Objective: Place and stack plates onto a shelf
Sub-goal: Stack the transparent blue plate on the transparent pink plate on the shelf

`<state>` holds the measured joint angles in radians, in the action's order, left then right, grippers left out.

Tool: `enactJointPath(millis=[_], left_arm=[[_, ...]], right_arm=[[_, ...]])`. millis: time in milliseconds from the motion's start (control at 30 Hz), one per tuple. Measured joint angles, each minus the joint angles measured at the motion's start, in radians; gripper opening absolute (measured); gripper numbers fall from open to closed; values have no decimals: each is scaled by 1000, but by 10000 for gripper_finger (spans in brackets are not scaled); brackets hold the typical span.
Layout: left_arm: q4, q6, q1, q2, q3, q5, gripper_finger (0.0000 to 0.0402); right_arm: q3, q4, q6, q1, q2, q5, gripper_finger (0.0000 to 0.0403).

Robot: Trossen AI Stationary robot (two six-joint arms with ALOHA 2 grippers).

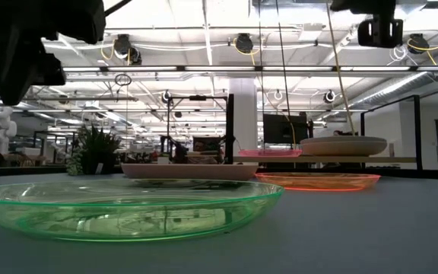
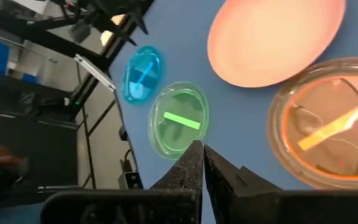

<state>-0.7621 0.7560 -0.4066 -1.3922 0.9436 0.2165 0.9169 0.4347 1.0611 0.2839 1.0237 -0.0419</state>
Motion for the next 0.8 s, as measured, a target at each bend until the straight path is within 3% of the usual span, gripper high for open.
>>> enactJointPath(millis=[67,233,533,800], left_arm=[[-6,72,-16,0,0,-2,154],[-33,45,-81,0,0,0,154],[-43,16,-227,0,-19,-144,156],[43,154,-280,8,-145,-127,200]], right_arm=[[0,-16,0,24,0,-31,0],[0,-46,24,80,0,-89,0],[0,-64,-4,150,0,-120,0],[0,-64,-16,202,0,-172,0]])
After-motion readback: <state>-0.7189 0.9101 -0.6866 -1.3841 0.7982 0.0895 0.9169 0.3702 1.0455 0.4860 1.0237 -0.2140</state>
